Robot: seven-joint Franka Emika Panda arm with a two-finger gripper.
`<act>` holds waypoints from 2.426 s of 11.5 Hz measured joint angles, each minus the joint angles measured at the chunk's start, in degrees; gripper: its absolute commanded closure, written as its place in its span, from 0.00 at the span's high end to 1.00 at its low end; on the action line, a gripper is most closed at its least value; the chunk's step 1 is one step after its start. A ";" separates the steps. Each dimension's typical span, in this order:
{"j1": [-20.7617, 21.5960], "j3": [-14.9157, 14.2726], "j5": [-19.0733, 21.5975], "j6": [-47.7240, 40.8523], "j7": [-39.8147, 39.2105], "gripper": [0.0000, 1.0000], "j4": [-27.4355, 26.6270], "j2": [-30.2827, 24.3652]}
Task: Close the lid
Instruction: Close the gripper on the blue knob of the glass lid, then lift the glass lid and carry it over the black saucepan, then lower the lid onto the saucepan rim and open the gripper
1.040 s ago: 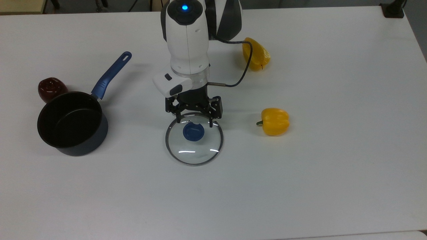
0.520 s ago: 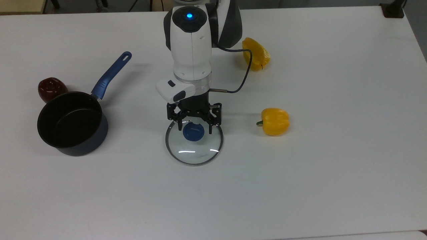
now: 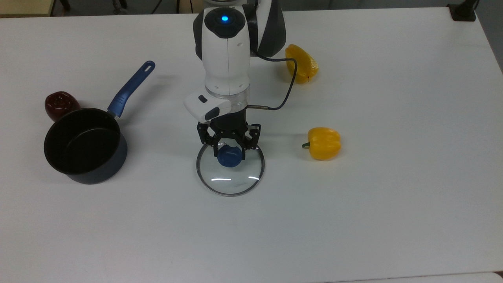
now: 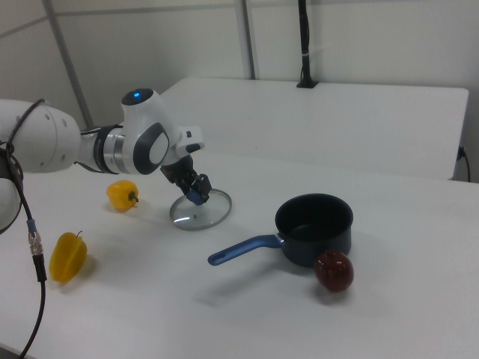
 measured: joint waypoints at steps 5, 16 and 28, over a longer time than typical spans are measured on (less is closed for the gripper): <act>-0.31 -0.41 -0.24 -4.38 0.07 0.39 2.00 -1.86; -19.60 -1.33 -0.47 -26.51 -10.74 0.39 14.88 -6.50; -24.92 -0.48 1.31 -12.58 -12.30 0.41 14.56 0.25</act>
